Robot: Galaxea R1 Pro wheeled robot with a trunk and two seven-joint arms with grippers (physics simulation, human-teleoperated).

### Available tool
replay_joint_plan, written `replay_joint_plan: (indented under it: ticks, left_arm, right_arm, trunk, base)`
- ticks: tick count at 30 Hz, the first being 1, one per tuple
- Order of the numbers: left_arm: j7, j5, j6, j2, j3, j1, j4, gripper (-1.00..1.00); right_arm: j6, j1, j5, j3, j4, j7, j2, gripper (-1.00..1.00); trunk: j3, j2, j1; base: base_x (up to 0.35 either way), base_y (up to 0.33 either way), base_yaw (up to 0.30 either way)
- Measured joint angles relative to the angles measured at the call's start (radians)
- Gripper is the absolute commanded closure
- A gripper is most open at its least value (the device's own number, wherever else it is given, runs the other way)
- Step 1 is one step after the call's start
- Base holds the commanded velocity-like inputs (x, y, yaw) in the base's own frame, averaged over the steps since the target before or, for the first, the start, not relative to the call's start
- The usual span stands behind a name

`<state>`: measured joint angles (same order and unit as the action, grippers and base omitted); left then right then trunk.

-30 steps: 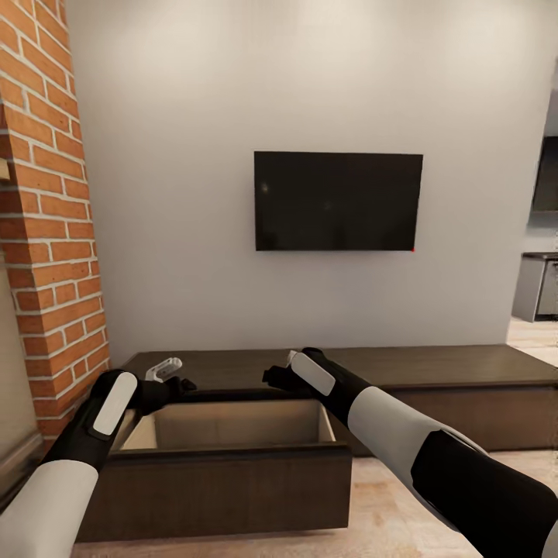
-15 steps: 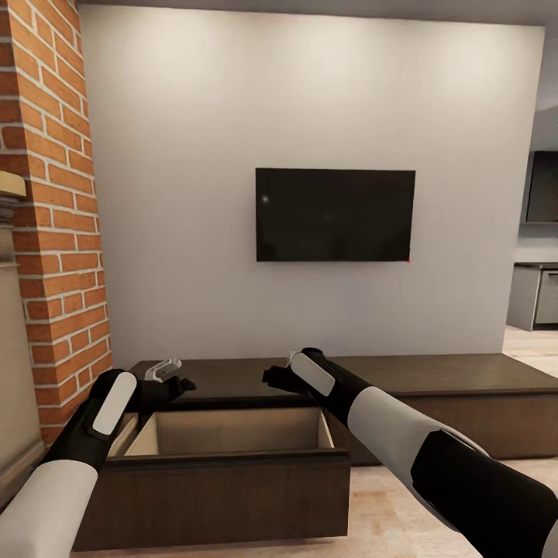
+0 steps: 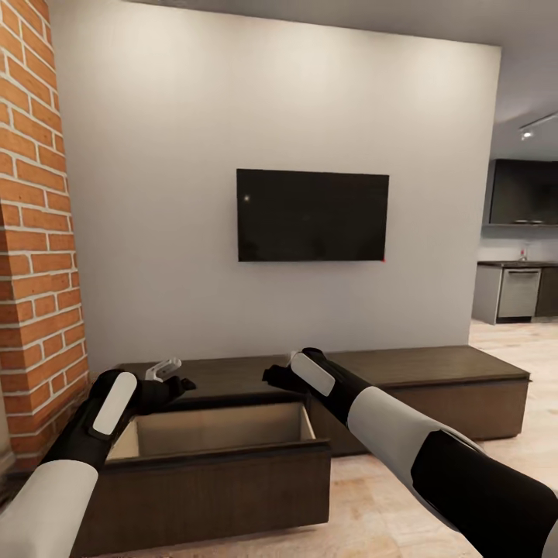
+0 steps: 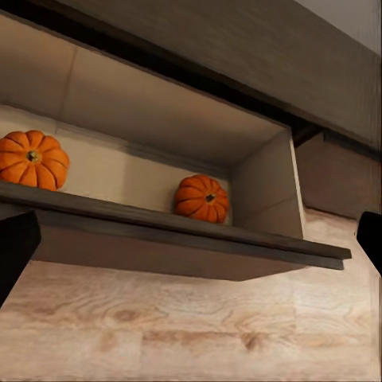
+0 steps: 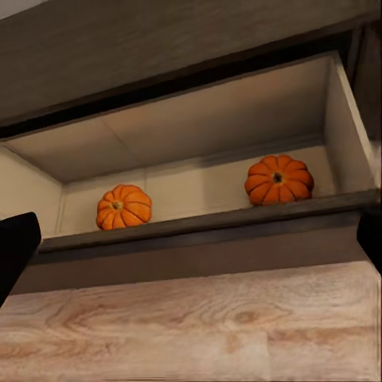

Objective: Place each of the two pumpkins and all three candles from the living room inside a cabinet in the living room (use any cabinet), then make sure every cabinet is closed, and position the cauldron so it is next to a table in the living room.

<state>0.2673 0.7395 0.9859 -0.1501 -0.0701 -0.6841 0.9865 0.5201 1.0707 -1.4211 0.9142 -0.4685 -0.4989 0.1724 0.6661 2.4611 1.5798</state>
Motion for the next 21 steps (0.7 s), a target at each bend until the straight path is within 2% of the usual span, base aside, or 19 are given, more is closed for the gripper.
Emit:
replay_joint_plan:
  ticks: [6,21]
  left_arm:
    - [0.000,0.000,0.000,0.000,-0.001,0.000,0.000,-1.00]
    - [0.000,-0.002,0.000,0.000,-0.001,0.000,0.000,-1.00]
  right_arm:
    - [-0.016,0.000,0.000,0.001,0.000,0.007,0.001,-1.00]
    - [-0.022,0.000,0.001,0.002,0.000,0.029,0.000,-1.00]
  trunk:
    - [0.000,0.000,0.000]
    - [0.000,0.000,-0.001]
  base:
    - [-0.212,0.000,-0.273]
    - [-0.007,0.000,-0.274]
